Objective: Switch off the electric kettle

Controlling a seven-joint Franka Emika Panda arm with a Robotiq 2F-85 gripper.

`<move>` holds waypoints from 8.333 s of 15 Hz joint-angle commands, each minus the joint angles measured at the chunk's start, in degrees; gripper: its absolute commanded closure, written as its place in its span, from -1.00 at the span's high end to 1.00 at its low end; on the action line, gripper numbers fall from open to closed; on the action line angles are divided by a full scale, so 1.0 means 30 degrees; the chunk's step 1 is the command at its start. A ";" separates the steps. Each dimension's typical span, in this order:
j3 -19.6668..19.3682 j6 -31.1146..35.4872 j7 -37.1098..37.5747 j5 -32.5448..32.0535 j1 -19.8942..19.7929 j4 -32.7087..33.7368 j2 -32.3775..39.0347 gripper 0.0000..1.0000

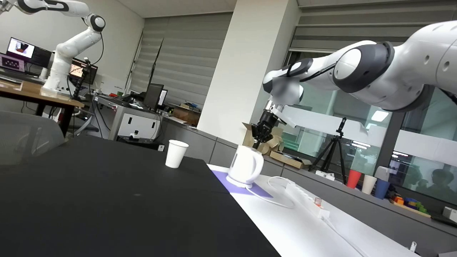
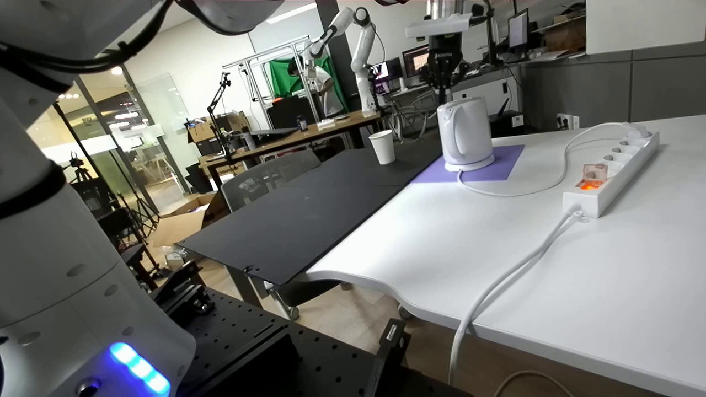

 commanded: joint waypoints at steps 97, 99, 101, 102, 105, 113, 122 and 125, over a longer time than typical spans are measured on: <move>-0.1238 1.1204 0.1072 -0.3234 0.1743 -1.7822 -0.9539 -1.00; -0.1257 1.1380 0.1099 -0.3214 0.1724 -1.7893 -0.9679 -1.00; -0.1292 1.1420 0.1144 -0.3237 0.1717 -1.7884 -0.9741 -1.00; -0.1311 1.1420 0.1164 -0.3263 0.1719 -1.7877 -0.9750 -1.00; -0.1317 1.1462 0.1171 -0.3261 0.1680 -1.7858 -0.9741 -1.00; -0.1231 1.1859 0.0969 -0.3187 0.1541 -1.7853 -0.9617 -1.00; -0.1160 1.2070 0.0937 -0.3139 0.1499 -1.7899 -0.9472 -1.00; -0.1139 1.2273 0.0912 -0.3118 0.1462 -1.7870 -0.9377 -1.00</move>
